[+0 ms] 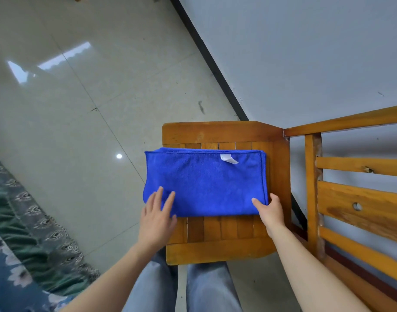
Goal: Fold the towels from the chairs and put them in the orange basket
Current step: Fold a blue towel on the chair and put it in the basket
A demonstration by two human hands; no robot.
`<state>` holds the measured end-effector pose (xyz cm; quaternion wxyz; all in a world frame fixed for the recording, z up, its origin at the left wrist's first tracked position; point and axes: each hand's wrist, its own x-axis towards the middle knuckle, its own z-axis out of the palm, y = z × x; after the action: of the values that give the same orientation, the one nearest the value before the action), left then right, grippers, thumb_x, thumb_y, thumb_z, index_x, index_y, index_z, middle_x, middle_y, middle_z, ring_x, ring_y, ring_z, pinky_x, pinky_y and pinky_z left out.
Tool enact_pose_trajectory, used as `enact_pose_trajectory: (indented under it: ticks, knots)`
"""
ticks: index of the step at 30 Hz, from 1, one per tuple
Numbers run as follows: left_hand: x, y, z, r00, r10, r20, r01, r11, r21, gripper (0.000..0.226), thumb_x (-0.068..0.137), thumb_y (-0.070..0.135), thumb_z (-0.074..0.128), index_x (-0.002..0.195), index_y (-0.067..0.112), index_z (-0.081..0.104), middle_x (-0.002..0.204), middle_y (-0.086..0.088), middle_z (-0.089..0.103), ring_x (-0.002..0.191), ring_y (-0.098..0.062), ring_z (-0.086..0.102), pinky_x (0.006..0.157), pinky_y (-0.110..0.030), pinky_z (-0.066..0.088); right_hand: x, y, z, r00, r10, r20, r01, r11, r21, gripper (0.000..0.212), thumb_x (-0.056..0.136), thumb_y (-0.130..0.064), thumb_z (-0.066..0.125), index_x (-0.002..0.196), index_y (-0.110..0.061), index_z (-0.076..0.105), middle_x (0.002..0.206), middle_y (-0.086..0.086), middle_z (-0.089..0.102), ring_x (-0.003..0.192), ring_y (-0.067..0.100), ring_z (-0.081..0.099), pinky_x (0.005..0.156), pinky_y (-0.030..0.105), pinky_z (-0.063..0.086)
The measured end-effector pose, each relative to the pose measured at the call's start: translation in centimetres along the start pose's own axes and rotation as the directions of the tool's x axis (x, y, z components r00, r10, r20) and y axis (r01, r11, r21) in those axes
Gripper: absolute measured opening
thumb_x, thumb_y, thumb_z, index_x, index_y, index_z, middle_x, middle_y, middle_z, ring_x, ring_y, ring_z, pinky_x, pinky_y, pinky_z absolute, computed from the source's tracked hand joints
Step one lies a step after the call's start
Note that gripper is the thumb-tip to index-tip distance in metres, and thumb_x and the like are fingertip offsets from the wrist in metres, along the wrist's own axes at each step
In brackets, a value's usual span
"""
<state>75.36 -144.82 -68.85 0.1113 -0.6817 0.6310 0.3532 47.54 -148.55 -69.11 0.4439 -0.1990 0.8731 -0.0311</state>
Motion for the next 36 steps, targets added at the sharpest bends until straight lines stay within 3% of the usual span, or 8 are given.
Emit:
enact_pose_trajectory:
  ticks: [6, 9, 12, 15, 24, 28, 31, 36]
  knots:
    - [-1.6, 1.4, 1.2, 0.958, 0.098, 0.27, -0.16, 0.963, 0.217, 0.052, 0.056, 0.026, 0.058, 0.107, 0.018, 0.067, 0.11, -0.014, 0.068, 0.096, -0.034, 0.067, 0.07, -0.045, 0.057, 0.3, -0.9, -0.4, 0.994, 0.106, 0.015, -0.107, 0.991, 0.082, 0.018, 0.085, -0.012, 0.065, 0.093, 0.003, 0.059, 0.094, 0.016, 0.06, 0.067, 0.023, 0.052, 0.053, 0.027, 0.04]
    - [-1.2, 2.9, 0.3, 0.957, 0.154, 0.244, -0.208, 0.954, 0.216, 0.05, 0.066, 0.025, 0.06, 0.115, 0.018, 0.065, 0.12, -0.014, 0.064, 0.103, -0.035, 0.064, 0.077, -0.044, 0.054, -0.6, -1.9, -2.4, 0.989, 0.098, -0.11, -0.089, 0.992, 0.086, 0.015, 0.086, -0.013, 0.063, 0.092, -0.001, 0.057, 0.094, 0.014, 0.06, 0.076, 0.027, 0.054, 0.062, 0.028, 0.044]
    - [-0.5, 4.4, -0.3, 0.947, 0.161, 0.277, -0.229, 0.946, 0.23, 0.053, 0.093, 0.028, 0.042, 0.144, 0.022, 0.031, 0.155, -0.011, 0.017, 0.141, -0.031, 0.019, 0.11, -0.043, 0.025, -2.5, -2.4, -4.9, 0.946, 0.032, -0.322, -0.04, 0.999, -0.021, 0.02, 0.089, -0.02, 0.057, 0.098, -0.002, 0.057, 0.097, 0.014, 0.062, 0.082, 0.03, 0.058, 0.069, 0.036, 0.05]
    - [0.3, 5.3, -0.8, 0.955, 0.097, 0.281, -0.18, 0.941, 0.286, 0.052, 0.096, 0.036, 0.037, 0.145, 0.024, 0.025, 0.157, -0.011, -0.001, 0.144, -0.032, -0.001, 0.114, -0.046, 0.014, -4.4, -2.4, -6.4, 0.89, -0.159, -0.428, 0.065, 0.972, -0.227, 0.022, 0.091, -0.023, 0.053, 0.098, -0.002, 0.053, 0.097, 0.016, 0.06, 0.082, 0.031, 0.058, 0.068, 0.038, 0.048]
    - [-0.3, 4.3, 0.5, 0.958, -0.026, 0.286, 0.046, 0.997, -0.064, 0.055, 0.095, 0.03, 0.042, 0.147, 0.023, 0.023, 0.156, -0.003, 0.018, 0.14, -0.027, 0.022, 0.111, -0.041, 0.029, -6.4, -2.7, -5.0, 0.88, -0.38, -0.285, 0.259, 0.887, -0.381, 0.016, 0.094, -0.021, 0.05, 0.091, -0.006, 0.047, 0.087, 0.011, 0.054, 0.071, 0.021, 0.046, 0.055, 0.025, 0.032]
    - [-0.3, 4.6, -0.2, 0.937, -0.156, 0.311, 0.341, 0.59, -0.732, 0.049, 0.094, 0.013, 0.049, 0.141, 0.017, 0.038, 0.144, -0.006, 0.041, 0.13, -0.02, 0.041, 0.102, -0.029, 0.036, -8.7, -3.5, -2.3, 0.82, -0.559, -0.121, 0.467, 0.777, -0.422, 0.017, 0.091, -0.021, 0.055, 0.097, -0.005, 0.053, 0.097, 0.008, 0.055, 0.081, 0.021, 0.055, 0.061, 0.024, 0.035]
    - [0.0, 5.1, -0.7, 0.901, -0.214, 0.378, 0.432, 0.343, -0.834, 0.046, 0.095, 0.013, 0.048, 0.14, 0.017, 0.04, 0.144, -0.007, 0.041, 0.132, -0.023, 0.039, 0.1, -0.034, 0.038, -10.1, -3.6, 0.0, 0.805, -0.593, 0.022, 0.555, 0.739, -0.382, 0.019, 0.09, -0.02, 0.056, 0.102, -0.006, 0.052, 0.107, 0.007, 0.054, 0.095, 0.025, 0.054, 0.068, 0.023, 0.029]
    - [0.9, 5.0, -0.9, 0.858, -0.252, 0.448, 0.503, 0.232, -0.833, 0.04, 0.097, 0.025, 0.045, 0.137, 0.022, 0.043, 0.143, -0.005, 0.042, 0.126, -0.028, 0.045, 0.098, -0.042, 0.043, -10.5, -3.8, 3.0, 0.785, -0.609, 0.116, 0.606, 0.713, -0.353, 0.025, 0.094, -0.026, 0.05, 0.111, -0.008, 0.051, 0.119, 0.004, 0.053, 0.107, 0.02, 0.052, 0.075, 0.02, 0.035]
